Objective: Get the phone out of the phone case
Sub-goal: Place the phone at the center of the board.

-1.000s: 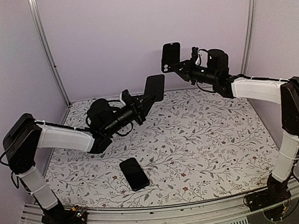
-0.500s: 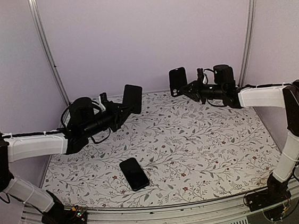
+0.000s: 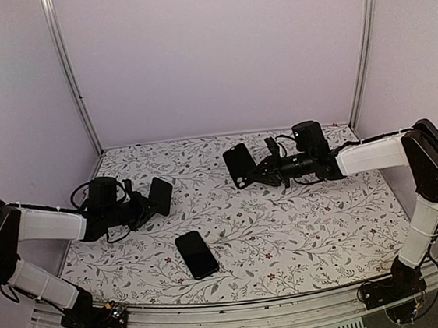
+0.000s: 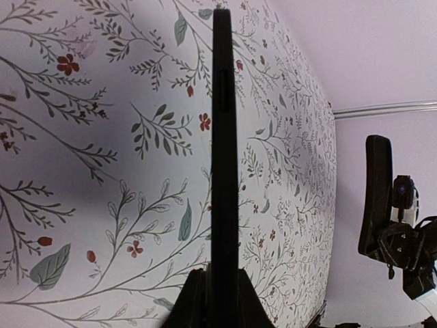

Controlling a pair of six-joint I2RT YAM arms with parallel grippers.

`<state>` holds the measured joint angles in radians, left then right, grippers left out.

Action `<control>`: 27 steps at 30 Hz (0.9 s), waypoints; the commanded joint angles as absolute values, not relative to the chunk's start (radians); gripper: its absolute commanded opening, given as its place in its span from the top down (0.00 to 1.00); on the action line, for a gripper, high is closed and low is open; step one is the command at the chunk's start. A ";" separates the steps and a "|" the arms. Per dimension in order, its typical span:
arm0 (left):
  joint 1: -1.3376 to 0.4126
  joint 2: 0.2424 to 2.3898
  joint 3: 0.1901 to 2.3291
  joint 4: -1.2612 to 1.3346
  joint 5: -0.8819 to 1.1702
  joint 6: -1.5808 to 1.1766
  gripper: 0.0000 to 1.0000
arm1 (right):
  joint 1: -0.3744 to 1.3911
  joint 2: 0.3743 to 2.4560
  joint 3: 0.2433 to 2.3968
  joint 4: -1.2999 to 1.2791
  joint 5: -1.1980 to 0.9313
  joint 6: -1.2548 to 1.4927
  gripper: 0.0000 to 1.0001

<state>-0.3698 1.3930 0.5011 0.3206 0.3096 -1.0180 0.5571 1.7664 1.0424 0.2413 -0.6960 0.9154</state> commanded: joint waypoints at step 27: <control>-0.295 1.663 0.439 0.555 0.568 -0.927 0.75 | 0.620 2.010 1.040 0.095 -0.734 0.756 0.65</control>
